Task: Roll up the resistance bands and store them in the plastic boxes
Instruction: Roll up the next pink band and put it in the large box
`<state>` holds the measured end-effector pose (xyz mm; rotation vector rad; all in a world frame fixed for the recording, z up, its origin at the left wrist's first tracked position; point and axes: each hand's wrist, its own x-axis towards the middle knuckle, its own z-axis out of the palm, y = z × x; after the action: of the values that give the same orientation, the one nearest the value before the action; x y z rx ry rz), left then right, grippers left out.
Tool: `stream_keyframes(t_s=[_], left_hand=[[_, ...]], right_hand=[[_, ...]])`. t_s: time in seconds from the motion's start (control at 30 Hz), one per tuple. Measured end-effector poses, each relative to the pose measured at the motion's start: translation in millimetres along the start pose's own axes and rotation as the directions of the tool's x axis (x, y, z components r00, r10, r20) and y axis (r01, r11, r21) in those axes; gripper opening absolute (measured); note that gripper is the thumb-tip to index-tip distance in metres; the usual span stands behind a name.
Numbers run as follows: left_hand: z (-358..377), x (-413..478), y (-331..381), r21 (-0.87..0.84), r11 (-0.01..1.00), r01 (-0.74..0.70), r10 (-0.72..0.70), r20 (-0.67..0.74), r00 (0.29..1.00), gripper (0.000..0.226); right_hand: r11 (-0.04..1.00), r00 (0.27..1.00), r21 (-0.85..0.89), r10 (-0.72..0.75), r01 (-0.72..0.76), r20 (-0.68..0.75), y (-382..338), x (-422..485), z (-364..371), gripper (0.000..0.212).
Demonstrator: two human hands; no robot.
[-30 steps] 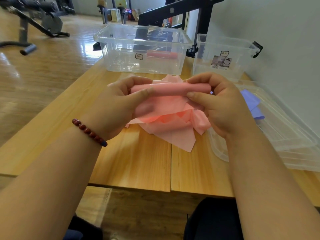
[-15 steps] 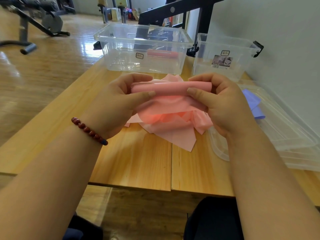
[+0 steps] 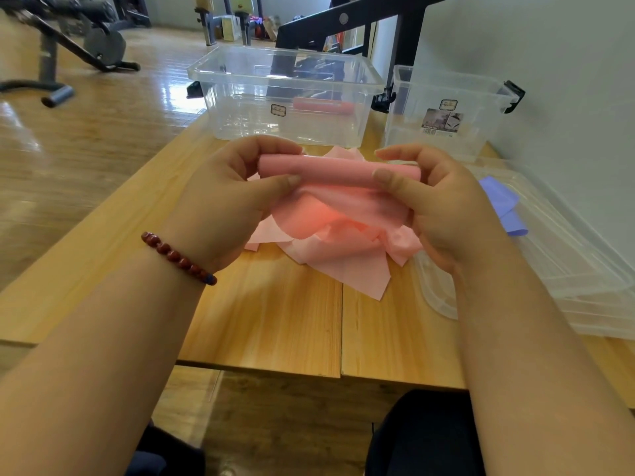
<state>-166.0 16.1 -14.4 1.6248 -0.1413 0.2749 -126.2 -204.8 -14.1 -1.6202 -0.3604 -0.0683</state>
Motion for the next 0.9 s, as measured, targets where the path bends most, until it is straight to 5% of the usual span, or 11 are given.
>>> stream_keyframes(t_s=[0.27,0.73,0.9], left_hand=[[0.4,-1.3,1.7,-0.034,0.995,0.094,-0.090,0.102,0.991,0.044],[2.3,-1.8,-0.1,-0.015,0.999,0.029,-0.029,0.004,1.000,0.021],[1.0,-1.0,0.8,-0.102,0.992,0.073,-0.072,0.014,0.997,0.046]], right_hand=[[0.996,0.995,0.002,-0.091,0.091,-0.045,1.6,2.0,1.0,0.016],[0.998,1.000,0.060,-0.011,0.012,-0.022,1.9,0.4,3.4,0.033],[0.997,0.998,0.072,-0.031,0.034,-0.048,-0.2,-0.5,5.9,0.017]])
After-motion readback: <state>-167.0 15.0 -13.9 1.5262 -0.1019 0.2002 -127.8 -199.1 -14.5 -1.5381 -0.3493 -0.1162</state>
